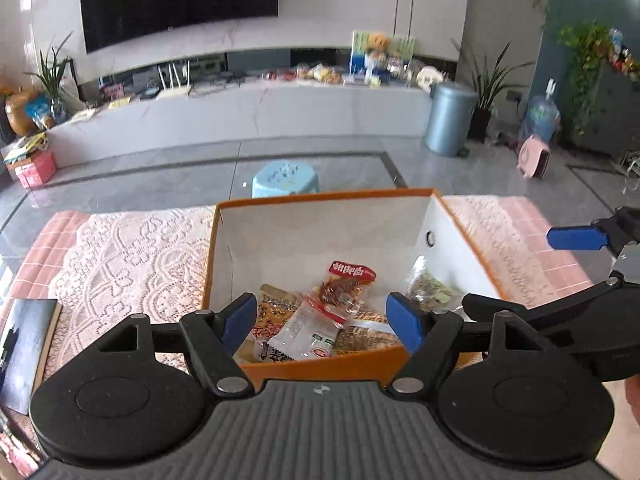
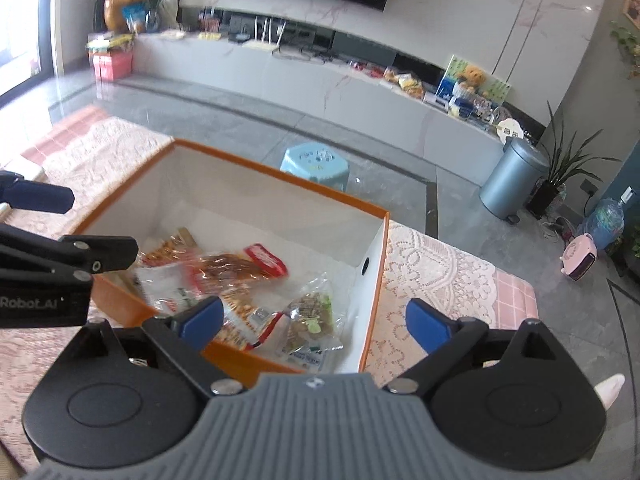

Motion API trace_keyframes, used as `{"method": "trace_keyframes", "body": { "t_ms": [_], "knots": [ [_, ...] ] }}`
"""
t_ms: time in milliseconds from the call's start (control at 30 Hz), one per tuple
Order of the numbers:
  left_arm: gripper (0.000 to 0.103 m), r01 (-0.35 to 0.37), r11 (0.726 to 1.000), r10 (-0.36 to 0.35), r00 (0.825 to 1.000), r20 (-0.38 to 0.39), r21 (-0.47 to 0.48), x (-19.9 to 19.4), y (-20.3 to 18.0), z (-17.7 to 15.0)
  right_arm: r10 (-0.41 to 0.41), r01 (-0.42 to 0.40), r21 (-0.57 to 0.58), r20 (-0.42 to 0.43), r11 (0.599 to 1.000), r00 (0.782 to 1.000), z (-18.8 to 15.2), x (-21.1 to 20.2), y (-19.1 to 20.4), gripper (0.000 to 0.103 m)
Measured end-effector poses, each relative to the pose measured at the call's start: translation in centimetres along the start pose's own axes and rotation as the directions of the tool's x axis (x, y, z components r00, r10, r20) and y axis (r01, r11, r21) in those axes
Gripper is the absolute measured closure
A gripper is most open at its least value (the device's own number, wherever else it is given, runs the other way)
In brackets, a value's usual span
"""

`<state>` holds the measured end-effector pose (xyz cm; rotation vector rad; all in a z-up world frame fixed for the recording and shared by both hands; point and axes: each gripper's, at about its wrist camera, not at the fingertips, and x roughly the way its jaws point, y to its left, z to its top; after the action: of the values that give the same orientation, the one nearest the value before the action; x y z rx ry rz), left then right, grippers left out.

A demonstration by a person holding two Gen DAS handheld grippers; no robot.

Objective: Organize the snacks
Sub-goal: 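Move the right tool to the dark foil bag while the left tool approaches the wrapped round snack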

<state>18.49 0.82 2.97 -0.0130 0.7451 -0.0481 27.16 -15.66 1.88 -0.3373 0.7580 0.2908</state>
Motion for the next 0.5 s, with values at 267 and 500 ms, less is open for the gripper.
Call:
{"method": "trace_keyframes", "body": {
  "t_ms": [267,500],
  "knots": [
    [0.016,0.063,0.998,-0.064,0.992,0.105,0.009,-5.5,-0.9,-2.1,0.018,-0.026,0.054,0.139,0.998,0.99,-3.4,-7.3,0.2,0.006],
    [0.016,0.114,0.994,-0.113,0.985,0.127,0.0,-7.1,-0.4,-5.5,0.016,-0.039,0.094,0.235,0.995,0.972,-8.5,-11.3,2.1,0.004]
  ]
}}
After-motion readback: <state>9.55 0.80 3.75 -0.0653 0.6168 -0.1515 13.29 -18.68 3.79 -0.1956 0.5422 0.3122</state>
